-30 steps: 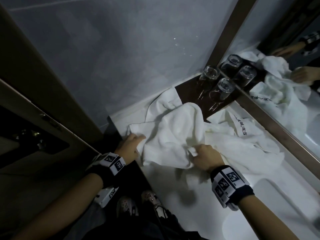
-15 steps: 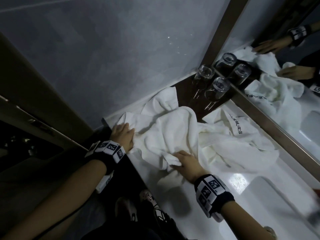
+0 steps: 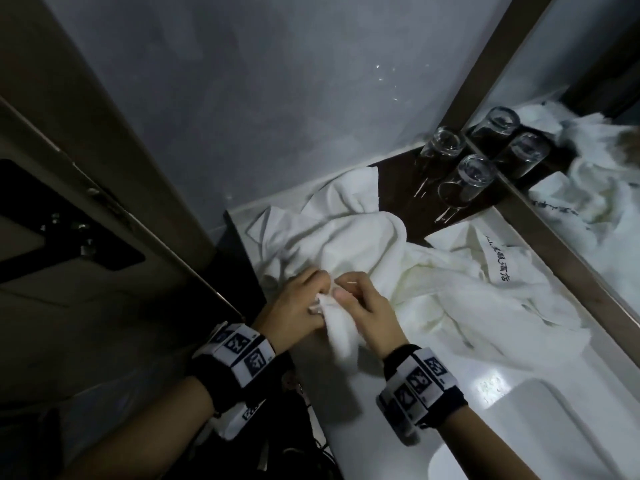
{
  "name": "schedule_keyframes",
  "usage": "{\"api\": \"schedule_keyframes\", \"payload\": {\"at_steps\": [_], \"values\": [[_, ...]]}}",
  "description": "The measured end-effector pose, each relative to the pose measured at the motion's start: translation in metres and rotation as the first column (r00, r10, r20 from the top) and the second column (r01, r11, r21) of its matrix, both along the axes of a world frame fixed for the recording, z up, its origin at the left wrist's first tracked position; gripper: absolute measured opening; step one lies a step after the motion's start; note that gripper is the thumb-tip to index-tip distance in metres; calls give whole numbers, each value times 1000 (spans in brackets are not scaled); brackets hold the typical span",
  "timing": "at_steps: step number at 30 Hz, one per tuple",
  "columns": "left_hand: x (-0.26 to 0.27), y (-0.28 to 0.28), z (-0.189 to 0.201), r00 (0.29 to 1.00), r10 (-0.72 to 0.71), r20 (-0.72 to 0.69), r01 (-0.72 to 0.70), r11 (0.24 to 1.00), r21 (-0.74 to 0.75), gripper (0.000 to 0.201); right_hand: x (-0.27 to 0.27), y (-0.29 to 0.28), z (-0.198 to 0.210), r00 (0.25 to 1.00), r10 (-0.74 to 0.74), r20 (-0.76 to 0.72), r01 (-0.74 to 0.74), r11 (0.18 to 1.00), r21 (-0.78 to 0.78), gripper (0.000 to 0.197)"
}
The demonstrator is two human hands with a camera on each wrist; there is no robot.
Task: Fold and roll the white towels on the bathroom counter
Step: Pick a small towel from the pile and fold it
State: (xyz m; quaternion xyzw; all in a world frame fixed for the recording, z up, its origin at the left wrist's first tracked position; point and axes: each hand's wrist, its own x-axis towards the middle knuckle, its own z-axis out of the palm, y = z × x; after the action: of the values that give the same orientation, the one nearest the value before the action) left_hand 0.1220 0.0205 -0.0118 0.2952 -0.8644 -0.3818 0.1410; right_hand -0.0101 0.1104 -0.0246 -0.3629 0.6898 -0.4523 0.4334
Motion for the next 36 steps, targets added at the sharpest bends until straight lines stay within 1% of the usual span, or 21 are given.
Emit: {"api": "schedule_keyframes", "payload": {"at_steps": [2,3,4,5,7,8,10,12,13,15,16,18,20,22,24,26,28,31,33,35,36], "values": [[8,3,5,993,112,-33,-111,993,33,30,-3,12,1,994,39,106,-38,999,-6,37],[13,5,8,982,172,-76,-166,983,80,35,-5,17,1,992,86,97,-87,996,13,46],[17,6,10,965,237,-114,-222,966,134,38,-7,22,-1,988,153,-4,-152,987,41,58],[20,8,12,944,305,-126,-278,941,194,39,-10,28,-4,957,237,-170,-226,971,79,70],[26,12,15,911,391,-130,-341,893,294,20,-11,38,-17,807,354,-473,-314,935,164,84],[30,14,15,902,414,-124,-357,876,325,6,-9,44,-25,745,368,-556,-305,930,207,84],[39,22,15,897,429,-107,-367,857,362,13,-7,55,-41,679,335,-654,-212,941,263,64],[53,31,16,889,439,-131,-373,858,353,11,-8,64,-48,614,351,-707,-153,931,330,41],[61,36,17,883,448,-136,-384,860,336,13,-8,69,-48,600,358,-715,-151,929,339,32],[79,43,14,876,460,-146,-384,848,366,31,-10,79,-42,644,294,-706,-139,953,270,15],[89,48,14,881,446,-158,-356,845,398,37,-11,85,-36,673,257,-693,-122,963,238,13],[105,57,11,904,403,-146,-320,861,395,39,-15,98,-27,720,221,-658,-91,970,226,14],[118,66,5,913,401,-72,-357,873,332,42,-19,109,-19,750,225,-622,-86,966,245,11],[124,74,-5,902,431,24,-421,868,264,27,-22,117,-12,789,185,-586,-68,974,217,16],[128,81,-16,891,449,71,-452,855,257,31,-22,125,-3,834,153,-531,-59,980,190,19],[128,90,-21,880,467,86,-471,837,280,30,-21,131,5,902,170,-396,-74,966,246,23],[124,98,-21,878,476,48,-465,828,314,26,-20,136,13,953,182,-244,-103,948,302,39],[113,105,-16,879,476,-17,-434,816,381,32,-19,136,27,986,118,-120,-89,971,224,50],[106,107,-14,887,462,18,-430,809,400,32,-20,134,36,994,108,28,-111,978,177,47],[99,108,-10,881,469,59,-447,787,424,29,-23,133,40,963,165,213,-190,976,104,39],[96,108,-8,873,484,57,-458,777,431,31,-24,132,41,946,167,277,-197,977,85,48]]}}
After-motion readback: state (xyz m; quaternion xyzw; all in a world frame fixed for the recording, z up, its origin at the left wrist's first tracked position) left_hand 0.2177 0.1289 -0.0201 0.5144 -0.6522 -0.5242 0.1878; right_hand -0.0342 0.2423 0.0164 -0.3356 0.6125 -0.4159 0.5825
